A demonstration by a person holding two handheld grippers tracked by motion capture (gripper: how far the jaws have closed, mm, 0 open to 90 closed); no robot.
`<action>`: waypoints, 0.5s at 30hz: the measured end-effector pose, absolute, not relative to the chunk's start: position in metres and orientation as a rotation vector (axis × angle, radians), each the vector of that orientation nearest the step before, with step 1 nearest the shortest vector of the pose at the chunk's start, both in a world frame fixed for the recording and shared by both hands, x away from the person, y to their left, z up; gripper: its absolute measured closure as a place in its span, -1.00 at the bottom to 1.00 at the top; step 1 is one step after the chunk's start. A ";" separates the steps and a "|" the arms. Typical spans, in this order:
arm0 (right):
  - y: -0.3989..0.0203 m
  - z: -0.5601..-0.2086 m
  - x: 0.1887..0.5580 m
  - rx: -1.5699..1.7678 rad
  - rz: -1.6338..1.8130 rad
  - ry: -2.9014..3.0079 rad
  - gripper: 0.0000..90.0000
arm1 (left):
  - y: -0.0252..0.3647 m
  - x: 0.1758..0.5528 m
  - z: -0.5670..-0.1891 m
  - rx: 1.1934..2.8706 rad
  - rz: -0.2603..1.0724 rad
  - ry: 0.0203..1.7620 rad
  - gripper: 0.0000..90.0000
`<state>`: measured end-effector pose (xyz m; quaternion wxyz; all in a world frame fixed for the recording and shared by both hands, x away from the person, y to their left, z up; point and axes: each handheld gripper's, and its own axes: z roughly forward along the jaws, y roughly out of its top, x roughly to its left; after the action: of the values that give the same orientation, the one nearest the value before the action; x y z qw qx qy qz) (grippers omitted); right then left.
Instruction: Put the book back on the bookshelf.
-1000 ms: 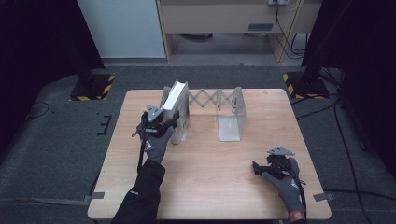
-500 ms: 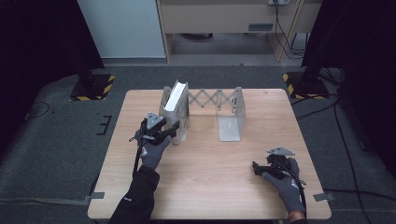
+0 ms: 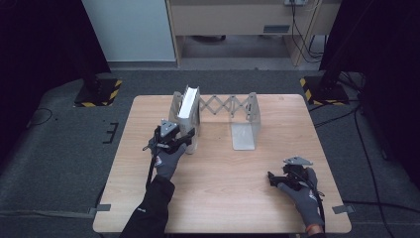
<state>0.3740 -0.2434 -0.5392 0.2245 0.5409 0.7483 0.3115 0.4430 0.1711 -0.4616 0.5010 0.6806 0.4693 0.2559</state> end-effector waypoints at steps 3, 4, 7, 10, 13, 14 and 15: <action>-0.243 -0.539 0.374 1.492 0.860 2.065 -0.93 | 0.167 0.445 -0.462 1.639 0.621 1.139 -0.09; -0.243 -0.539 0.374 1.493 0.860 2.065 -0.93 | 0.165 0.446 -0.462 1.639 0.620 1.140 -0.10; -0.243 -0.539 0.374 1.492 0.860 2.065 -0.93 | 0.160 0.449 -0.461 1.659 0.625 1.140 -0.13; -0.243 -0.539 0.374 1.492 0.862 2.065 -0.93 | 0.156 0.453 -0.461 1.664 0.631 1.139 -0.16; -0.243 -0.539 0.374 1.490 0.862 2.067 -0.93 | 0.155 0.455 -0.462 1.660 0.630 1.136 -0.18; -0.243 -0.539 0.374 1.490 0.862 2.068 -0.93 | 0.155 0.456 -0.462 1.660 0.630 1.136 -0.18; -0.243 -0.539 0.374 1.489 0.862 2.069 -0.93 | 0.155 0.456 -0.462 1.660 0.631 1.135 -0.18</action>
<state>0.3740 -0.2432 -0.5391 0.2235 0.5395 0.7493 0.3123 0.4561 0.1546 -0.4618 0.4944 0.6846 0.4682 0.2601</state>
